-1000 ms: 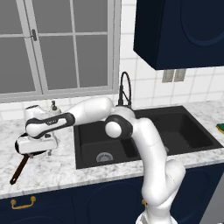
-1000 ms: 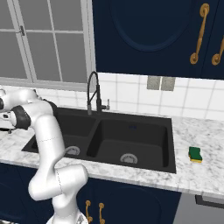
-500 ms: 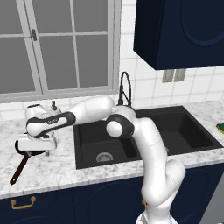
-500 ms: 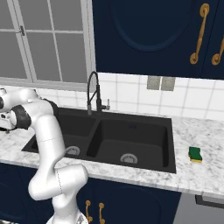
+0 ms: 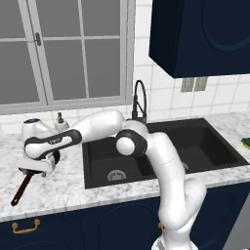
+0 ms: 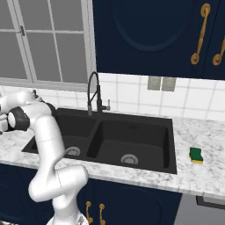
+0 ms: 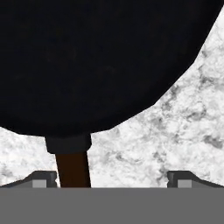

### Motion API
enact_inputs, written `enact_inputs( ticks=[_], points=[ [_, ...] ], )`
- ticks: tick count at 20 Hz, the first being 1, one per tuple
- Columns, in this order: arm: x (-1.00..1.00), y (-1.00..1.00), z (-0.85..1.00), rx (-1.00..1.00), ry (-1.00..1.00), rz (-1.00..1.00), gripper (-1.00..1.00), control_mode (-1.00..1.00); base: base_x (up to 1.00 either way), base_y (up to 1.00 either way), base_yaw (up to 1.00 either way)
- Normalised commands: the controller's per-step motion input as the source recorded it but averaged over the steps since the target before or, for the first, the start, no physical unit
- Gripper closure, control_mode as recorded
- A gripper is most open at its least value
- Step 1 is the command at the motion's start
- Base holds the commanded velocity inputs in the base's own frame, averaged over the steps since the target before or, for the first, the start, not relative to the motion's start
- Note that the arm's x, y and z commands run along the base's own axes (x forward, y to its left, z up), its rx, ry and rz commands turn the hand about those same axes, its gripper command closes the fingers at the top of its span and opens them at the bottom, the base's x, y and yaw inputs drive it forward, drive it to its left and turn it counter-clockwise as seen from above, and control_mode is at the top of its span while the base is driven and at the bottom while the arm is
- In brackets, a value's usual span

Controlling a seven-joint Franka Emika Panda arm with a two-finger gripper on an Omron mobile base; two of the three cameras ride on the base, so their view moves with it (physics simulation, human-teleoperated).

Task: Pick the pan and sponge and place them into the sink. Then turn on the water.

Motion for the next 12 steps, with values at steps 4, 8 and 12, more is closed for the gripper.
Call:
enact_inputs(
  ticks=[4, 8, 12],
  points=[
    [0.0, 0.39, 0.0, 0.0, -0.05, -0.01, -1.0, -1.0, 0.0, 0.0, 0.0],
    [0.0, 0.06, -0.2, -0.03, 0.0, 0.0, -1.0, -1.0, 0.0, 0.0, 0.0],
    [0.0, -0.11, -0.25, 0.0, 0.0, 0.0, -1.0, -1.0, 0.0, 0.0, 0.0]
  ],
)
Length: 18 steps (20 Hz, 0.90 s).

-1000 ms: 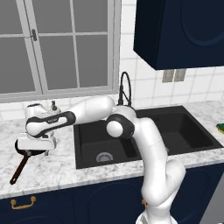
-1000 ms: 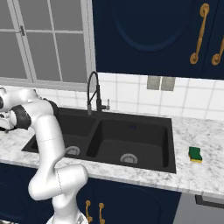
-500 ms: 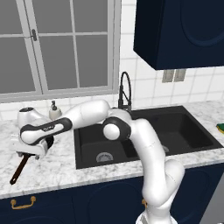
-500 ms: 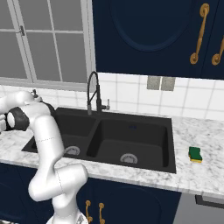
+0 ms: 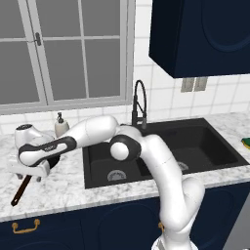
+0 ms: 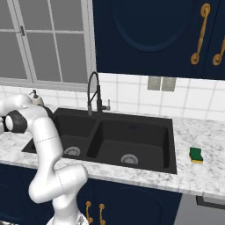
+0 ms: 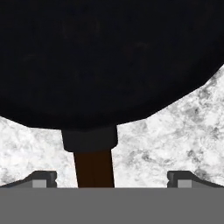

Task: Pick the pan and sponge and place them into the sink. Then turn on the water.

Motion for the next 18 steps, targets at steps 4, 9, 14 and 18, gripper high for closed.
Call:
enact_inputs(
  ticks=[4, 9, 14, 18],
  points=[
    [0.0, -0.02, -0.14, -0.01, 0.0, 0.0, 1.0, -1.0, 0.0, 0.0, 0.0],
    [0.0, 0.01, -0.04, -0.03, 0.0, 0.0, 1.0, -1.0, 0.0, 0.0, 0.0],
    [-0.03, 0.0, -0.03, -0.02, -0.01, 0.0, 1.0, -1.0, 0.0, 0.0, 0.0],
    [-0.01, -0.62, 0.1, 0.0, -0.05, -0.02, 1.0, -1.0, 0.0, 0.0, 0.0]
  ],
)
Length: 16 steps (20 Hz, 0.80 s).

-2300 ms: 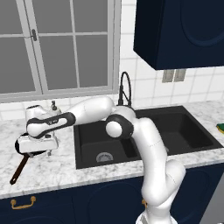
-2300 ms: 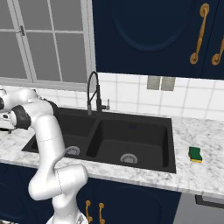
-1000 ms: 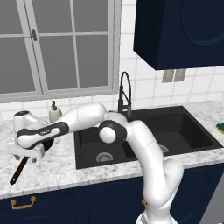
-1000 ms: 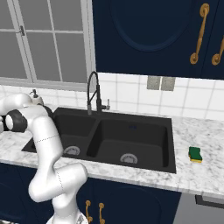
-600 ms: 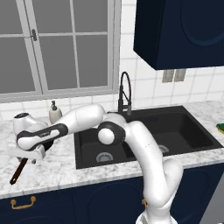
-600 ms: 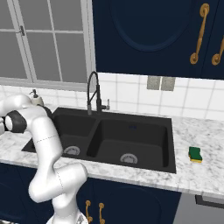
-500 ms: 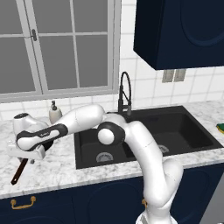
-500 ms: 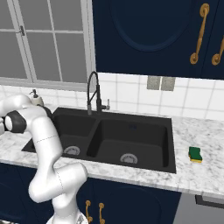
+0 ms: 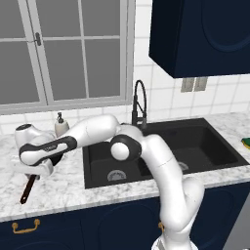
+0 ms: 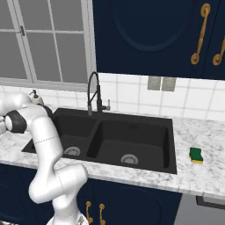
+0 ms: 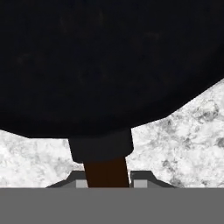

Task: Pick the pan and sponge and place them into the sink. Then turn on the water.

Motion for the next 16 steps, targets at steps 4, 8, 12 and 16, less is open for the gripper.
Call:
enact_inputs(
  ticks=[4, 8, 12, 16],
  points=[
    [-0.15, -0.81, 0.16, 0.0, -0.16, -0.13, 1.0, -1.0, 0.0, 0.0, 0.0],
    [-0.18, -0.93, 0.15, 0.0, -0.11, -0.16, 1.0, -1.0, 0.0, 0.0, 0.0],
    [-0.26, -1.0, 0.12, 0.04, -0.07, -0.18, 1.0, -1.0, 0.0, 0.0, 0.0],
    [-0.03, -0.99, 0.1, 0.02, -0.02, -0.17, 1.0, -1.0, 0.0, 0.0, 0.0]
  ],
)
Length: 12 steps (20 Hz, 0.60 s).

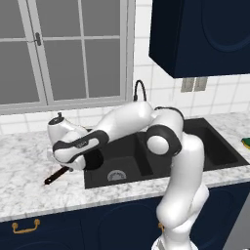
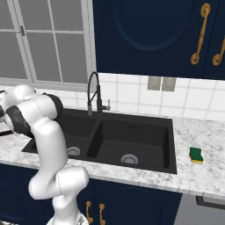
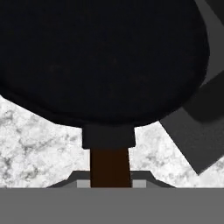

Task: Pick the pan and sponge and place them into the sink. Then turn on the water.

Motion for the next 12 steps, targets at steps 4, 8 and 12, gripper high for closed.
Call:
enact_inputs(
  ticks=[4, 8, 12],
  points=[
    [0.01, -1.0, 0.01, 0.0, 0.0, -0.14, 1.0, -1.0, 0.0, 0.0, 0.0],
    [0.24, -0.92, 0.0, -0.03, 0.0, -0.09, 1.0, -1.0, 0.0, 0.0, 0.0],
    [0.48, -0.56, -0.04, -0.18, 0.0, -0.03, 1.0, -1.0, 0.0, 0.0, 0.0]
  ],
)
